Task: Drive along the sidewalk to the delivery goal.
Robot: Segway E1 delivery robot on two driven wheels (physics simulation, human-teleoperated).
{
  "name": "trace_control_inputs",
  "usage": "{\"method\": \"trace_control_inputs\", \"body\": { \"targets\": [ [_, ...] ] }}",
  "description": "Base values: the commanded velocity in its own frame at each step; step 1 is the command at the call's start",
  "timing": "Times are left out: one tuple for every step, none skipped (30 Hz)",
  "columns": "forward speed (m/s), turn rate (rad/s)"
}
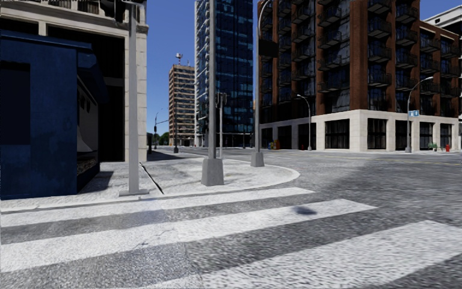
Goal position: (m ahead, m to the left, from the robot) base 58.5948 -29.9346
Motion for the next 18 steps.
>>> {"method": "trace_control_inputs", "body": {
  "targets": [
    [2.0,0.0],
    [2.0,0.0],
    [2.0,0.0],
    [2.0,0.0],
    [1.93,0.33],
    [1.9,0.37],
    [1.87,0.37],
    [1.84,0.38],
    [1.79,0.38],
    [1.77,0.38],
    [1.72,0.38],
    [1.67,0.38],
    [1.67,0.38],
    [1.66,0.38],
    [1.65,0.38],
    [1.64,0.38],
    [1.63,0.38],
    [1.61,0.38]
  ]
}}
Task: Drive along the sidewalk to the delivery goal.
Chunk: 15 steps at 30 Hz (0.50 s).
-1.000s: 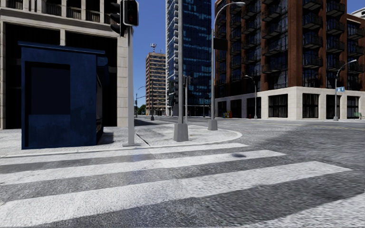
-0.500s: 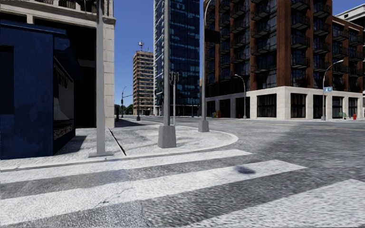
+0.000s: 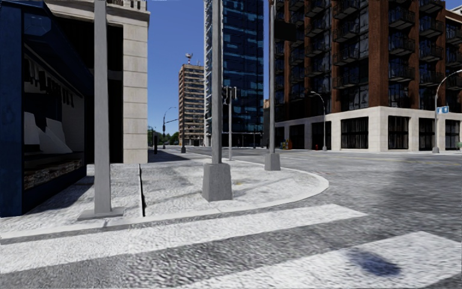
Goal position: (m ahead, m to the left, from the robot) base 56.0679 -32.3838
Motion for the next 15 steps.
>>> {"method": "trace_control_inputs", "body": {
  "targets": [
    [1.57,0.38],
    [1.54,0.39],
    [1.53,0.4],
    [1.51,0.47],
    [1.5,0.5],
    [1.49,0.51],
    [1.48,0.51],
    [1.48,0.51],
    [1.48,0.51],
    [1.48,0.51],
    [1.48,0.51],
    [1.48,0.51],
    [1.48,0.51],
    [1.48,0.5],
    [1.48,0.44]
  ]
}}
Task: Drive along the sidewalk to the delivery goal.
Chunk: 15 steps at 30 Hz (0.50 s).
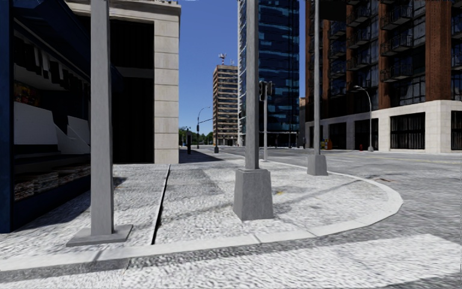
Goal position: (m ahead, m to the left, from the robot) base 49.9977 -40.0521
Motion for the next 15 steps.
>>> {"method": "trace_control_inputs", "body": {
  "targets": [
    [1.48,0.42],
    [1.48,0.42],
    [1.48,0.42],
    [1.48,0.42],
    [1.48,0.42],
    [1.48,0.42],
    [1.48,0.42],
    [1.48,0.42],
    [1.48,0.42],
    [1.48,0.32],
    [1.48,0.12],
    [1.48,0.07],
    [1.48,0.05],
    [1.48,0.05],
    [1.48,0.05]
  ]
}}
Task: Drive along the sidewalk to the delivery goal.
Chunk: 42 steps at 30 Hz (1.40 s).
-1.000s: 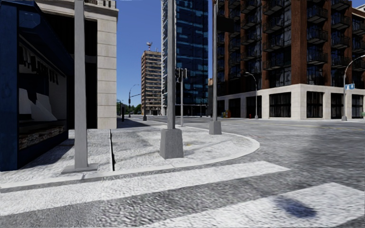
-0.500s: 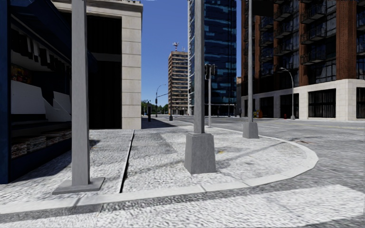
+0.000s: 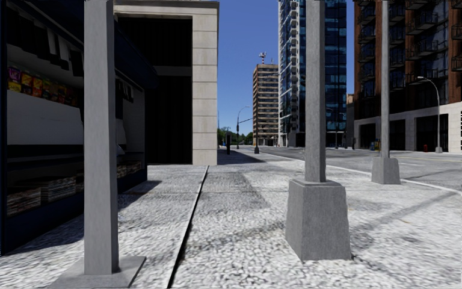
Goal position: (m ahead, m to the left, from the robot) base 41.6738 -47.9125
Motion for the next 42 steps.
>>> {"method": "trace_control_inputs", "body": {
  "targets": [
    [1.48,0.0],
    [1.48,0.0],
    [1.48,0.0],
    [1.48,0.0],
    [1.48,0.0],
    [1.48,0.0],
    [1.48,0.0],
    [1.48,0.0],
    [1.48,0.0],
    [1.48,0.0],
    [1.48,0.0],
    [1.48,0.0],
    [1.48,0.0],
    [1.48,0.0],
    [1.48,0.0],
    [1.48,0.0],
    [1.48,0.0],
    [1.48,0.0],
    [1.48,0.0],
    [1.48,0.0],
    [1.48,0.0],
    [1.48,0.0],
    [1.48,0.0],
    [1.48,0.0],
    [1.48,0.0],
    [1.48,0.0],
    [1.48,0.0],
    [1.48,0.0],
    [1.48,0.0],
    [1.48,0.0],
    [1.48,0.0],
    [1.48,0.0],
    [1.63,0.0],
    [2.0,0.0],
    [2.0,0.0],
    [2.0,0.0],
    [2.0,0.0],
    [2.0,0.0],
    [2.0,0.0],
    [2.0,0.0],
    [2.0,0.0],
    [2.0,0.0]
  ]
}}
